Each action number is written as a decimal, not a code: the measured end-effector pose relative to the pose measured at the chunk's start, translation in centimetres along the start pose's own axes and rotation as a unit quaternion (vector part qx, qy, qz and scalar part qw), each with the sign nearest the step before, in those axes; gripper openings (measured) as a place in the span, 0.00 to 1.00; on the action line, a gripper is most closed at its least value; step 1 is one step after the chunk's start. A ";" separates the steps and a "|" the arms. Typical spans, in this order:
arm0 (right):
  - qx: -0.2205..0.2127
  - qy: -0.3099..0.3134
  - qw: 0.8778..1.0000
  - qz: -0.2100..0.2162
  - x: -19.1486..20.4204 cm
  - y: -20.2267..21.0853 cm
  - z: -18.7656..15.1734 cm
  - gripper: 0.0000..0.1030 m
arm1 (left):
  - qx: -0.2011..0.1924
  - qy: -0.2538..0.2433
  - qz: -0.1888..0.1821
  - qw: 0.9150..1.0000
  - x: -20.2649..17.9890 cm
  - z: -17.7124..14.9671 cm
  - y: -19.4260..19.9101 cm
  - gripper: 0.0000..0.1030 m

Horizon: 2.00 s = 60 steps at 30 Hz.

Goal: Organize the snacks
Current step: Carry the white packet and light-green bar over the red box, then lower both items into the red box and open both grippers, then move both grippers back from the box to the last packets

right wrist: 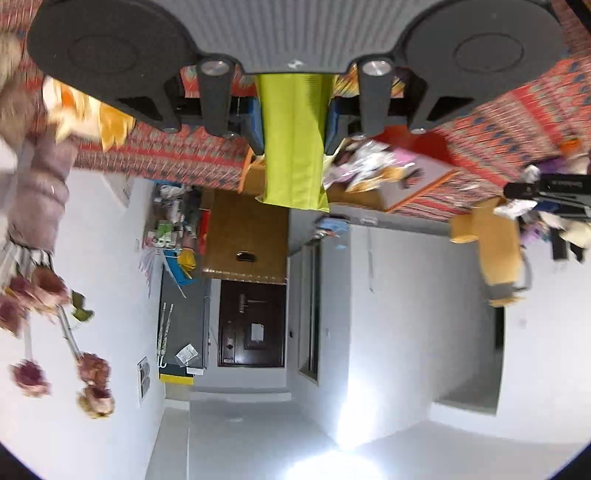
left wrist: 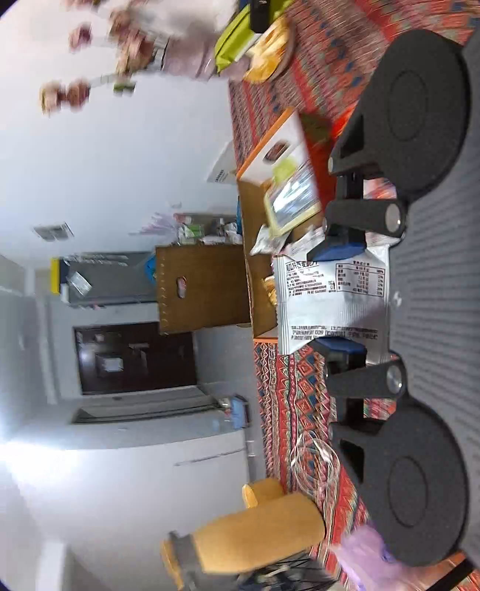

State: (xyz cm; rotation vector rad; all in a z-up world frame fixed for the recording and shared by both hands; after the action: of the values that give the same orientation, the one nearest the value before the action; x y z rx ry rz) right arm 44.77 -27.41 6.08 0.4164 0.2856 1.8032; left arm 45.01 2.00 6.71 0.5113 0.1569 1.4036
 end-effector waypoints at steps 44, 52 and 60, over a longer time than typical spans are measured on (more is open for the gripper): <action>-0.038 0.015 0.999 0.020 5.0 -1.5 5.4 0.95 | -0.046 0.042 0.006 0.998 2.5 1.4 3.8 0.88; -0.064 0.031 0.996 0.058 7.8 10.0 1.2 1.00 | -0.065 0.069 0.054 0.994 3.1 -4.4 15.1 0.96; -0.022 0.001 0.997 0.071 9.8 15.8 -8.4 1.00 | 0.010 0.087 0.042 0.995 0.8 -14.0 19.5 0.98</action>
State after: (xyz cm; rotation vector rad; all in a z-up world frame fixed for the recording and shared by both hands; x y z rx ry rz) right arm 25.04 -22.00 6.10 0.4126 0.2230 1.9453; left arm 21.97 7.85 2.89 0.4165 0.2937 1.5299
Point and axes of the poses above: each gripper's, at about its wrist camera, not at the fingertips, and y roughly against the way its jaws point, x to its left, z to its top, the point moved 9 cm from there along -y, roughly the way its jaws point, and after that the axes turned 9 degrees about -y, right-handed, at the moved point
